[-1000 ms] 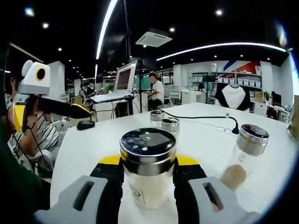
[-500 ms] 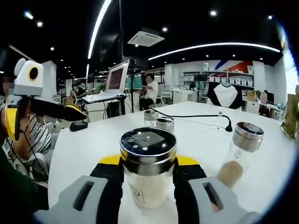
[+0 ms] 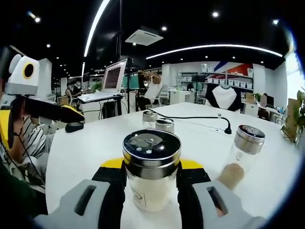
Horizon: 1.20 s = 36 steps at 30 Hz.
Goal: Rotate the seasoning bottle until the label or dispensing opening points toward the visible target arrow and the bottle remains upright within the marked orientation range
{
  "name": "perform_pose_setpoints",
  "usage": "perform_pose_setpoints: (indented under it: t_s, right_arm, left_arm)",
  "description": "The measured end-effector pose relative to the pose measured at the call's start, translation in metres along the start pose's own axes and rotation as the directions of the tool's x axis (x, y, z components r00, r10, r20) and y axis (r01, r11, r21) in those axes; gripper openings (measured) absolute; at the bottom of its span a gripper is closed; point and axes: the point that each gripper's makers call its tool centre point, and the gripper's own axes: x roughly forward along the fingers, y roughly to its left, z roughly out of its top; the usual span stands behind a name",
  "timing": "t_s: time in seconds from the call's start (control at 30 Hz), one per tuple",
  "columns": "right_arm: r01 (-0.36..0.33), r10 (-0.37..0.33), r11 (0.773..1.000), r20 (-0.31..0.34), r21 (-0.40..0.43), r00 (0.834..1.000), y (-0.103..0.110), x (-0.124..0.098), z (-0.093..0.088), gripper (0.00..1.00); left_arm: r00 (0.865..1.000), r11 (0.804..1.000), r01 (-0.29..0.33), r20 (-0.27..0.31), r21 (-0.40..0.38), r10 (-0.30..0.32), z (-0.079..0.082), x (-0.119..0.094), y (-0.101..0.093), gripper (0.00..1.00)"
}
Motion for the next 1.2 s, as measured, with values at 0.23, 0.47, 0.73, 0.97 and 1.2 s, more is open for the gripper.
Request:
perform_pose_setpoints:
  t_s: [0.23, 0.47, 0.73, 0.97, 1.2]
  right_arm:
    - [0.003, -0.003, 1.000, -0.010, -0.006, 1.000, 0.000, 0.001, 0.000, 0.40]
    - [0.006, -0.006, 1.000, -0.031, 0.021, 1.000, 0.000, 0.001, -0.003, 0.41]
    - [0.001, -0.001, 1.000, -0.030, 0.009, 1.000, 0.005, -0.010, 0.000, 0.53]
    - [-0.002, 0.003, 1.000, -0.028, 0.019, 1.000, 0.005, -0.020, 0.006, 0.52]
    - [-0.002, 0.002, 0.999, -0.005, 0.041, 1.000, 0.003, -0.038, 0.015, 0.53]
  left_arm:
    - [1.000, 1.000, -0.002, 0.002, -0.007, 0.002, 0.000, -0.001, 0.002, 0.88]
    - [1.000, 1.000, -0.004, 0.004, -0.008, 0.004, 0.000, -0.001, 0.003, 0.88]
    - [1.000, 1.000, -0.013, 0.007, -0.011, 0.013, -0.001, -0.004, 0.006, 0.88]
    - [1.000, 1.000, -0.005, 0.010, -0.012, 0.005, -0.001, -0.002, 0.004, 0.88]
    - [1.000, 1.000, -0.006, 0.007, -0.013, 0.006, -0.003, -0.001, 0.006, 0.88]
